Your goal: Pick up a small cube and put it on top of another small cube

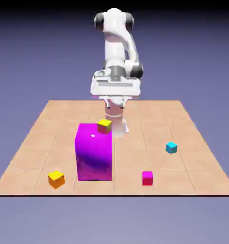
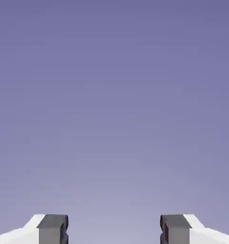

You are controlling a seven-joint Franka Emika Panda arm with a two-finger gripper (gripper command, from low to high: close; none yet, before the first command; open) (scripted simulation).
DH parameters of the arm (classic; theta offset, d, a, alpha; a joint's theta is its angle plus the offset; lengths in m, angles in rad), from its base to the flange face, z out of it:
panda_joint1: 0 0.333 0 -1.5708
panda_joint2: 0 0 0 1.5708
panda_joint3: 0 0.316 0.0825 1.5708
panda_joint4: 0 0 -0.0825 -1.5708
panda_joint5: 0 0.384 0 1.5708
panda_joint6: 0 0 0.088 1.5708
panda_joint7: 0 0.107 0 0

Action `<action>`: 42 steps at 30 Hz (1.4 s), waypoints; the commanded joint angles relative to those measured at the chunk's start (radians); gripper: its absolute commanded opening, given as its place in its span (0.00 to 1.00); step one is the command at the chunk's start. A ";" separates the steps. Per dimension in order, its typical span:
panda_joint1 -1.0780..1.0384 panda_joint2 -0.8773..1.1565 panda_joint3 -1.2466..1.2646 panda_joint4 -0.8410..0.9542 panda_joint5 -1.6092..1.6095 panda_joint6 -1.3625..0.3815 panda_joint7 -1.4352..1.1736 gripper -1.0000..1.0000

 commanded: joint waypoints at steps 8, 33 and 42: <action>-0.050 0.192 0.177 0.062 -0.090 -0.136 -0.348 0.50; -0.207 0.794 0.729 0.257 -0.371 -0.563 -1.435 0.50; -0.264 1.010 0.928 0.327 -0.472 -0.716 -1.827 0.50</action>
